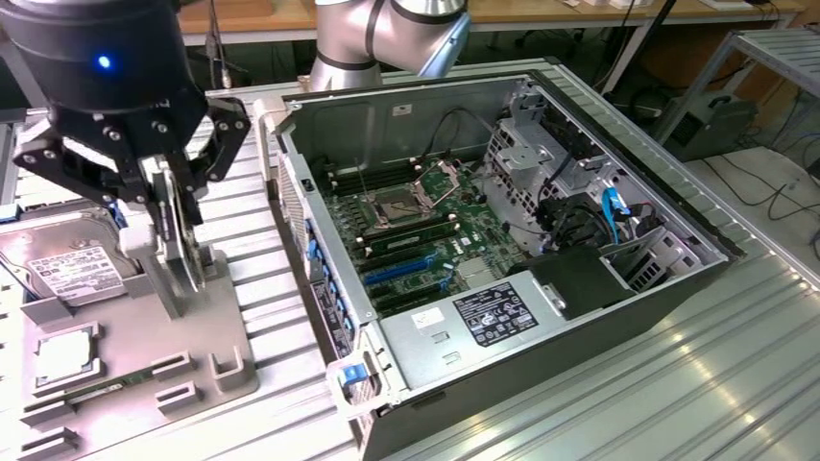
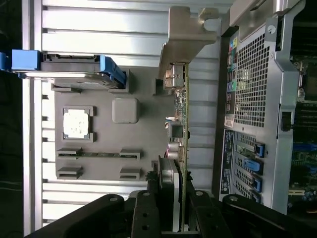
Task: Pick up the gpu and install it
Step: 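Pick up the gpu and move the gpu toward the slot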
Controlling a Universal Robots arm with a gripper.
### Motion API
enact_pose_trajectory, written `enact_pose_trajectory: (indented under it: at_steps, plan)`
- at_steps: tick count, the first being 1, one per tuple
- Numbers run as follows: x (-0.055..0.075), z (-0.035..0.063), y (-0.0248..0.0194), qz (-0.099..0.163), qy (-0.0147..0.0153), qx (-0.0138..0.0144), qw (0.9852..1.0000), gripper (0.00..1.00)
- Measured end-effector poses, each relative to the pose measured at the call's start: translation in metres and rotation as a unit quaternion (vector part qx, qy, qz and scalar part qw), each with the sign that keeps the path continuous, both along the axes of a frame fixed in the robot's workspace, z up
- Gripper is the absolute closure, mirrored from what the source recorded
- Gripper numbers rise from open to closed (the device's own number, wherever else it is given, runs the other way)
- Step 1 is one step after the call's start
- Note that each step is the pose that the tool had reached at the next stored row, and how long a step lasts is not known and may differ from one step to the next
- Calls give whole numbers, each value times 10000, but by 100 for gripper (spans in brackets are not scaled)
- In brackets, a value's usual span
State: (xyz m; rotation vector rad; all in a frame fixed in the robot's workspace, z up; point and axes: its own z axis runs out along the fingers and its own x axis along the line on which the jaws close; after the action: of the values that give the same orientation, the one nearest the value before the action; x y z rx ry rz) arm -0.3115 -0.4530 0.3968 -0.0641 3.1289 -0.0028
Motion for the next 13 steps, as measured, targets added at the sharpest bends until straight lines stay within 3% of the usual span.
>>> enact_pose_trajectory:
  at_steps: [8, 9, 13]
  plan:
    - [0, 350, 1, 1, 1, 3, 10000, 71]
    - [-1, 386, 3, 1, 0, 28, 10000, 71]
    - [0, 387, 4, 0, 0, 38, 10000, 71]
